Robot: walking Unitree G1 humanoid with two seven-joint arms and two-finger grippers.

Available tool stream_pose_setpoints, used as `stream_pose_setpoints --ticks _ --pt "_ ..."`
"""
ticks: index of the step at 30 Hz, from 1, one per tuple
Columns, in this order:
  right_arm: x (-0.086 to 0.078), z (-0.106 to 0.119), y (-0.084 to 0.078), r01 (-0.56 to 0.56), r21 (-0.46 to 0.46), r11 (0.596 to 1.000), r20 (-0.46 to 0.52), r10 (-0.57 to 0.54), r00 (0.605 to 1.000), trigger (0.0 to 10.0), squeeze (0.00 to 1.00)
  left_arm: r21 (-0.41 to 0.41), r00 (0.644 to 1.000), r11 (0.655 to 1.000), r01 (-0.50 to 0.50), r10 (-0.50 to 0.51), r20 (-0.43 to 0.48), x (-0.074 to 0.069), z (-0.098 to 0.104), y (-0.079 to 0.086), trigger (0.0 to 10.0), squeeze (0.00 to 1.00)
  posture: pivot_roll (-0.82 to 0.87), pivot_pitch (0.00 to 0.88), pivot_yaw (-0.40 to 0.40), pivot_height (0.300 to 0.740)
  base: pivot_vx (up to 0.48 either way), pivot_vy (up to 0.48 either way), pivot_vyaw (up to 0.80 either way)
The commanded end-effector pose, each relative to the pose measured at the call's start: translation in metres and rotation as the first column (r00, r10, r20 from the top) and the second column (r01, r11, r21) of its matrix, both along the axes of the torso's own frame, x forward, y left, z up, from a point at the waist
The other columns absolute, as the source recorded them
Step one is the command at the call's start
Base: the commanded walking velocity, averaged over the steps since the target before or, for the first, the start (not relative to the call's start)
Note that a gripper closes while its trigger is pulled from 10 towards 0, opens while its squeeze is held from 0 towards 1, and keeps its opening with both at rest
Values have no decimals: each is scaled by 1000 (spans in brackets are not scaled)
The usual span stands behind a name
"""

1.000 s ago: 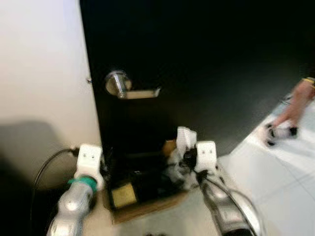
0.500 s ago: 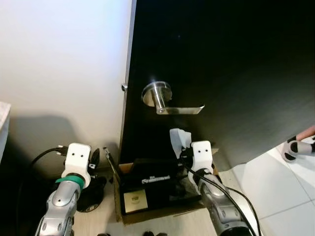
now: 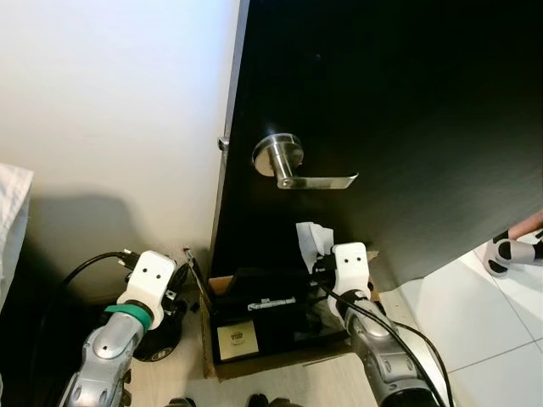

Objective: Clean up the room

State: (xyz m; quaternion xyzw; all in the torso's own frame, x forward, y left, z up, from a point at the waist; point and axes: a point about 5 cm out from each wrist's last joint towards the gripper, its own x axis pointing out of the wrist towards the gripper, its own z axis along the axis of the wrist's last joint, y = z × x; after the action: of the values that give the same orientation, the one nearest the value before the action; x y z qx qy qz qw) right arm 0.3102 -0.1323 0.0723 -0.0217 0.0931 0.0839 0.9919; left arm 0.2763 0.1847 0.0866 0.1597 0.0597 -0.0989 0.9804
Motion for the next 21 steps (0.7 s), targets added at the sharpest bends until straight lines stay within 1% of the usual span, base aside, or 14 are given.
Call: stream_pose_setpoints --ticks 1,3,4,5,6,7,9,14,15,16,17,18,19,21 --pt "-5 -7 -6 20 -16 1000 -20 -21 1000 10000 0 41 997 998 54 -52 -49 -7 -11 -5 10000 0 10 190 -127 740 0 0 0" --pt "-5 -7 -6 20 -16 1000 -20 -21 1000 10000 0 41 997 998 54 -52 -49 -7 -11 -5 10000 0 10 190 -127 740 0 0 0" --pt "-5 -7 -6 19 -15 1000 -19 -19 1000 10000 0 89 994 993 80 -73 -77 -8 -15 -3 10000 0 7 191 -125 740 0 0 0" --pt "-5 -7 -6 19 -15 1000 -19 -19 1000 10000 0 89 994 993 80 -73 -77 -8 -15 -3 10000 0 7 191 -125 740 0 0 0" --pt "-5 -7 -6 19 -16 1000 -20 -19 1000 10000 0 164 985 978 131 -110 -131 -12 -22 1 10000 0 7 191 -125 740 0 0 0" --pt "-6 -8 -7 20 -17 1000 -23 -20 1000 10000 0 210 975 963 169 -132 -180 -16 -28 6 10000 0 7 191 -125 740 0 0 0" --pt "-6 -9 -8 22 -18 1000 -26 -22 999 10000 0 242 962 949 200 -144 -232 -20 -35 10 10000 0 7 191 -125 740 0 0 0" --pt "-6 -9 -7 23 -17 1000 -26 -24 999 10000 0 243 962 950 199 -142 -232 -21 -35 10 10000 0 7 191 -125 740 0 0 0" --pt "-3 -1 -4 28 32 999 12 -28 1000 10000 0 202 978 969 142 -106 -181 -16 -30 8 10000 0 7 191 -125 740 0 0 0" --pt "-3 -1 -4 28 32 999 12 -28 1000 10000 0 202 978 969 142 -106 -181 -16 -30 8 10000 0 7 191 -125 740 0 0 0" --pt "0 8 -1 23 77 997 54 -28 998 10000 0 167 986 980 105 -80 -148 -12 -25 7 10000 0 17 194 -119 740 0 0 0" --pt "0 8 -1 23 77 997 54 -28 998 10000 0 167 986 980 105 -80 -148 -12 -25 7 10000 0 17 194 -119 740 0 0 0" --pt "3 15 2 14 112 994 88 -24 996 10000 0 142 990 987 79 -61 -126 -10 -21 7 10000 0 17 194 -119 740 0 0 0" --pt "5 22 6 -10 128 992 114 -4 993 10000 0 129 992 989 66 -51 -115 -9 -19 6 10000 0 14 193 -119 740 0 0 0"
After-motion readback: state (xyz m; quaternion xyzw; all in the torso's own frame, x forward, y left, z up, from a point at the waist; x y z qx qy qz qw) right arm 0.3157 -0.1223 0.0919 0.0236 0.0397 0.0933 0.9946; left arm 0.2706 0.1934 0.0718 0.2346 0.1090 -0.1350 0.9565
